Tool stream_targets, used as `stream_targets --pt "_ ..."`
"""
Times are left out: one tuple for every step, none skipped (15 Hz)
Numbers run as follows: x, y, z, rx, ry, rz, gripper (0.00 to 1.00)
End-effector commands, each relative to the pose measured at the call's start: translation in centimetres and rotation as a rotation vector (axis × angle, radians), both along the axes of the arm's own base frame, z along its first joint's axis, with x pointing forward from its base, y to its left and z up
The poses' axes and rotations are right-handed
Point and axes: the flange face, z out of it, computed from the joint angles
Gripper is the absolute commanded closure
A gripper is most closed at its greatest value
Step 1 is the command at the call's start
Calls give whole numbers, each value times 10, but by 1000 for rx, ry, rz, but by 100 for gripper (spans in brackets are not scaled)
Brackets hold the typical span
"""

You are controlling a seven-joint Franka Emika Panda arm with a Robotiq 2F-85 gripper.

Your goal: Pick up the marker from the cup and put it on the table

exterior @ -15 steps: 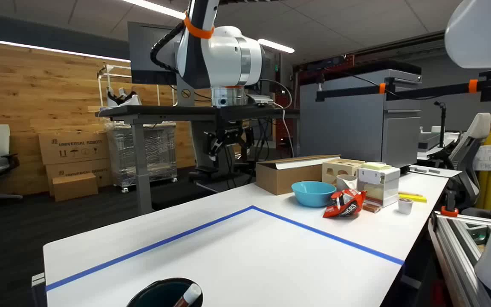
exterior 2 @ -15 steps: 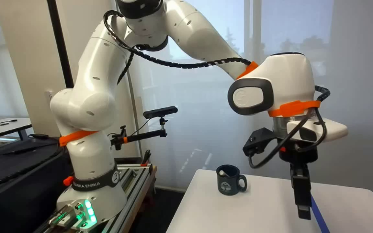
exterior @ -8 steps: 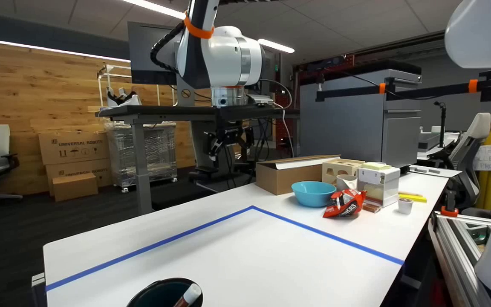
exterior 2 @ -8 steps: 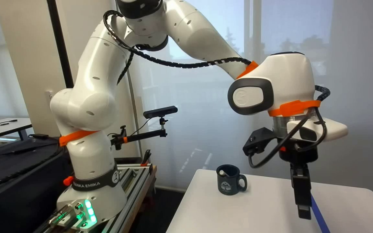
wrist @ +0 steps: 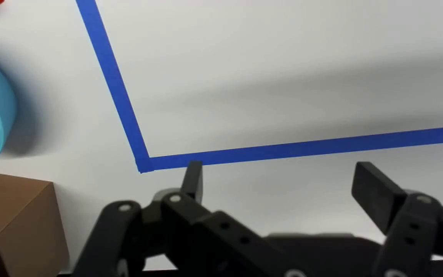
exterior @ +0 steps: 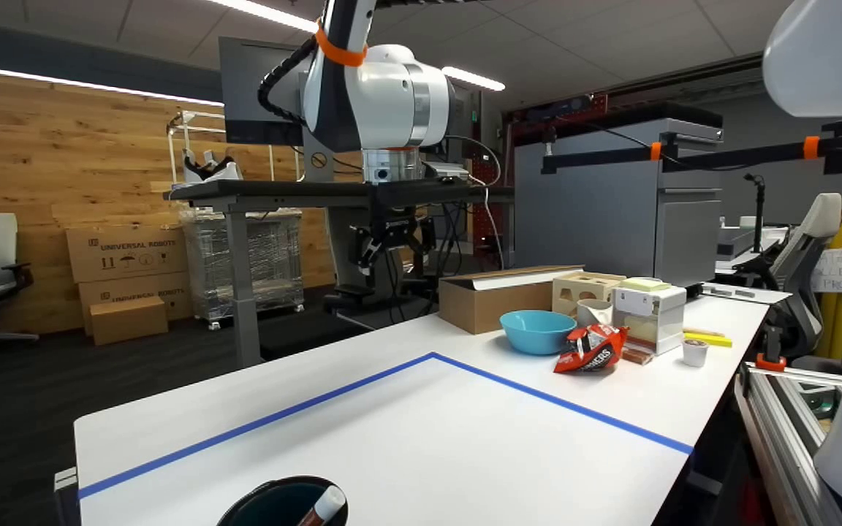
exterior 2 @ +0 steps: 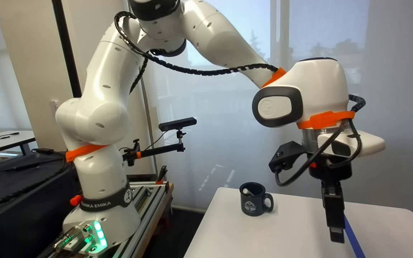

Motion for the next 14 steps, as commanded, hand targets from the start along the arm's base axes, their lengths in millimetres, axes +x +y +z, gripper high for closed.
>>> stream_targets --pt "-1 1 1 -1 0 0 0" --pt "-1 1 1 -1 0 0 0" --pt "-1 1 1 -1 0 0 0" --pt "-1 1 1 -1 0 0 0" --pt "-1 1 1 -1 0 0 0" --pt "-1 1 1 -1 0 0 0" --pt "-1 1 1 -1 0 0 0" --pt "-1 1 1 -1 0 0 0" --pt "-1 1 1 -1 0 0 0" --pt "-1 1 1 -1 0 0 0" --pt "-1 1 1 -1 0 0 0" --pt "-5 5 -1 0 11 18 0" --pt "-9 11 -1 6 16 35 0" --pt "-15 20 -1 15 24 68 0"
